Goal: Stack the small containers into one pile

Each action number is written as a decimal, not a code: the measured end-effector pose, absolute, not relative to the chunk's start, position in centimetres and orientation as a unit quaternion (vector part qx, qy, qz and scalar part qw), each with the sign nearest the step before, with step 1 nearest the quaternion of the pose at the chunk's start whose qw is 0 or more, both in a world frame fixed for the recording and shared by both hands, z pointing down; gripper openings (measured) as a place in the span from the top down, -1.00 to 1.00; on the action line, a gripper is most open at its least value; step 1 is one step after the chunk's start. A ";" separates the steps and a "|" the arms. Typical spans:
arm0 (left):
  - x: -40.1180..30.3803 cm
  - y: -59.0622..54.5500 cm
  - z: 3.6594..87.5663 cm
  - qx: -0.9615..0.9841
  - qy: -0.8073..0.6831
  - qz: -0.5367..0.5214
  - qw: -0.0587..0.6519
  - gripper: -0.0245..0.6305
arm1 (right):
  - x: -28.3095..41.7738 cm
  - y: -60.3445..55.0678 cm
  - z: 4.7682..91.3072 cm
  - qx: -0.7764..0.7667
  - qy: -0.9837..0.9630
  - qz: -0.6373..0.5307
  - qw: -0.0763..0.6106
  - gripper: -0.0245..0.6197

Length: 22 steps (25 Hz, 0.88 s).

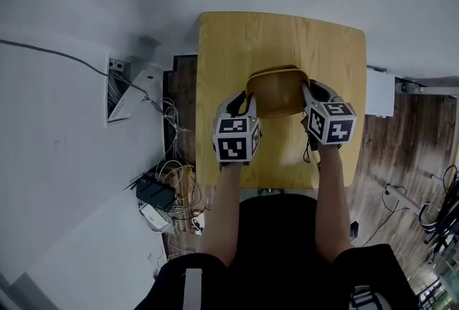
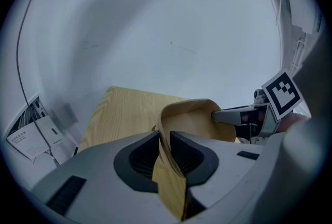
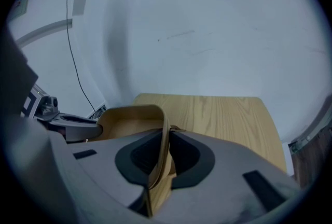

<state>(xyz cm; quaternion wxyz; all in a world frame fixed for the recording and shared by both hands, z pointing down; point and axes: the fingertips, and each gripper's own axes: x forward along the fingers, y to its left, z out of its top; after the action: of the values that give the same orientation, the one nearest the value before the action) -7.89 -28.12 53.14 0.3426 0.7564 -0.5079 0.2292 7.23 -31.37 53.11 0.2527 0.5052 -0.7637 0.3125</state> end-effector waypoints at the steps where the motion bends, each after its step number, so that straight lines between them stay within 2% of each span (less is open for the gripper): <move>1: -7.8 -28.2 53.5 0.754 -0.509 0.230 0.346 0.70 | 7.3 -31.5 53.5 0.502 -0.764 0.316 0.254 0.80; 16: -6.9 -29.2 56.9 0.728 -0.527 0.245 0.363 0.70 | 8.1 -33.0 57.7 0.470 -0.766 0.338 0.280 0.81; 22: -7.1 -29.2 56.5 0.729 -0.540 0.241 0.345 0.70 | 8.7 -33.3 57.6 0.484 -0.764 0.316 0.287 0.75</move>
<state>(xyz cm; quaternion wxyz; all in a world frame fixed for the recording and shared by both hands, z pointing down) -7.08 -29.17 56.52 0.3449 0.7288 -0.5404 0.2405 8.68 -33.31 57.57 0.2867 0.4842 -0.7639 0.3161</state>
